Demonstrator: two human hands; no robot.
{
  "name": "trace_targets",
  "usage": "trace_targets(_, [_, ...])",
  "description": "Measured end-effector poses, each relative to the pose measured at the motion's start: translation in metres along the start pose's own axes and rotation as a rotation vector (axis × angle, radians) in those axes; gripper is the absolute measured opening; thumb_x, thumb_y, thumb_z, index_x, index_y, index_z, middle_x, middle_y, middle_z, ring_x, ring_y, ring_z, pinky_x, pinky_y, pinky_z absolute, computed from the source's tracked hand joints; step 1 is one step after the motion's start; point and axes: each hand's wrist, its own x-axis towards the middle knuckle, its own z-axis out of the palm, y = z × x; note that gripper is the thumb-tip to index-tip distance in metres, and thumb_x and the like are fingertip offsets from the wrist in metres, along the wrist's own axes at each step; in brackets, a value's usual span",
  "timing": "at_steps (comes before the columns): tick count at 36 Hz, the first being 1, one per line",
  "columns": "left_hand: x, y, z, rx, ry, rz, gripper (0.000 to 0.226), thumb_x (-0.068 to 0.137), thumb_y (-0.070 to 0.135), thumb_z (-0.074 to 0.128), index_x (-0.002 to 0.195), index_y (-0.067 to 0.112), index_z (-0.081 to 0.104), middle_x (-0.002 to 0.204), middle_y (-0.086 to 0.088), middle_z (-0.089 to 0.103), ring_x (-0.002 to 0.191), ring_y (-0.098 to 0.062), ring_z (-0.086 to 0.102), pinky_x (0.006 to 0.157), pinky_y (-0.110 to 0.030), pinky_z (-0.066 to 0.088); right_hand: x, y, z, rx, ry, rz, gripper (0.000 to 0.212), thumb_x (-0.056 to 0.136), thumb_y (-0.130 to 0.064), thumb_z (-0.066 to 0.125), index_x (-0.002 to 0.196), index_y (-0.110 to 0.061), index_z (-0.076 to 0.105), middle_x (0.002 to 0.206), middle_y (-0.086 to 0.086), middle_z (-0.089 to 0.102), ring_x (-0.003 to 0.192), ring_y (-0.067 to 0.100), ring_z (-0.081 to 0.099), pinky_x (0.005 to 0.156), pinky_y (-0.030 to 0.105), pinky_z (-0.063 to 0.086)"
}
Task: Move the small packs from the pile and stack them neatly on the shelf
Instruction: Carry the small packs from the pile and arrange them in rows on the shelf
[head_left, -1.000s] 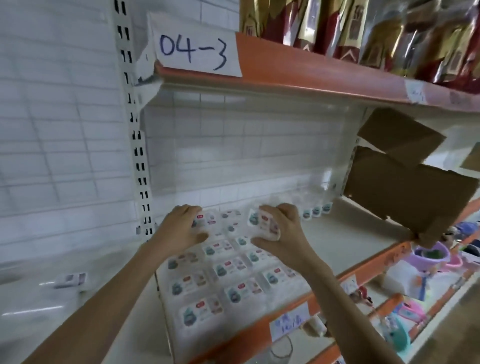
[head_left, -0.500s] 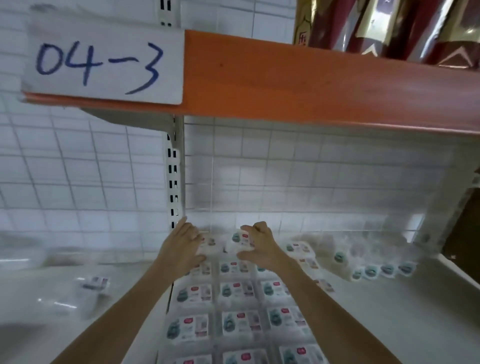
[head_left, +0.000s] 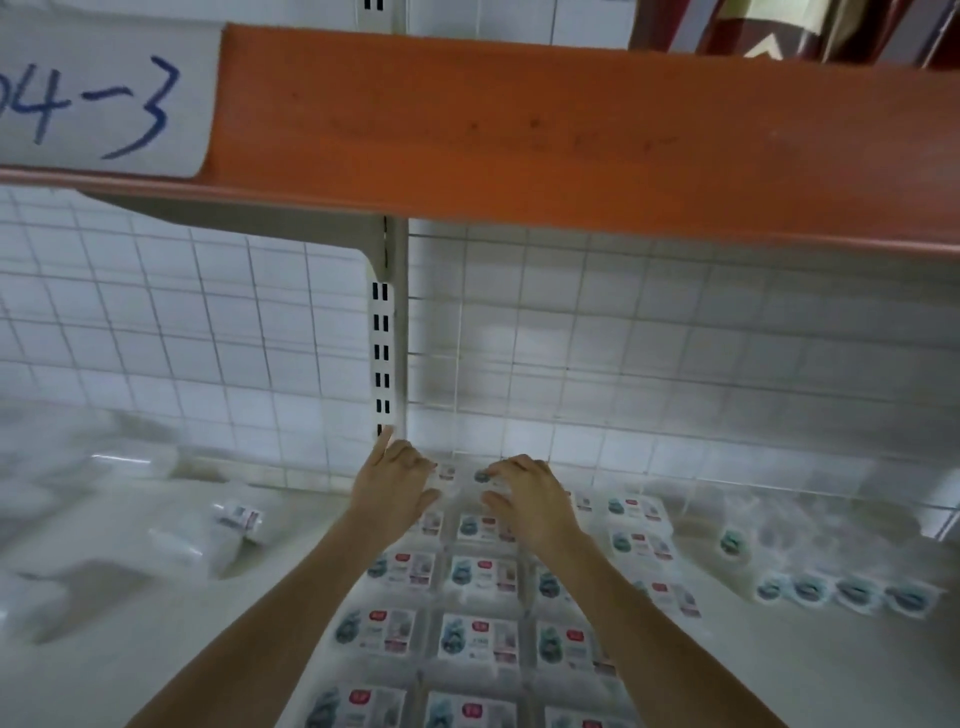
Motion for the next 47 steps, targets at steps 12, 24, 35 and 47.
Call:
trace_targets(12, [0.003,0.015,-0.021,-0.015,-0.209,-0.105,0.053,0.093,0.047,0.041,0.135,0.014,0.042,0.135,-0.005,0.047,0.135,-0.021,0.027,0.115,-0.039,-0.007,-0.009,-0.006,-0.009,-0.125,-0.113,-0.039,0.044,0.094,-0.033,0.045,0.137,-0.022,0.043,0.136,-0.001,0.048,0.123,0.018,0.044,0.102,0.032,0.035])
trace_targets(24, [-0.065,0.001,-0.050,-0.335,0.151,-0.114,0.051,0.078,0.046,0.050,0.106,0.007,0.067,0.113,-0.015,0.063,0.110,-0.031,0.058,0.104,-0.051,0.036,-0.056,-0.059,-0.049,0.043,-0.086,-0.217,0.053,0.093,-0.035,0.049,0.141,-0.017,0.033,0.150,0.000,0.029,0.137,0.019,0.026,0.110,0.033,0.025])
trace_targets(35, [-0.271,-0.068,-0.093,-0.238,0.143,-0.382,0.047,0.073,0.043,0.041,0.099,0.014,0.067,0.096,-0.004,0.064,0.085,-0.027,0.065,0.064,-0.038,0.055,-0.149,-0.209,-0.028,0.240,-0.124,-0.499,0.047,0.092,-0.037,0.050,0.136,-0.024,0.041,0.141,-0.009,0.041,0.128,0.009,0.036,0.104,0.027,0.031])
trace_targets(47, [-0.504,-0.116,-0.107,-0.281,-0.052,-0.716,0.042,0.070,0.035,0.058,0.105,0.014,0.064,0.090,-0.003,0.066,0.078,-0.024,0.065,0.059,-0.029,0.051,-0.241,-0.329,0.052,0.344,-0.279,-0.508,0.042,0.092,-0.044,0.045,0.133,-0.034,0.041,0.132,-0.020,0.040,0.122,-0.002,0.035,0.095,0.014,0.031])
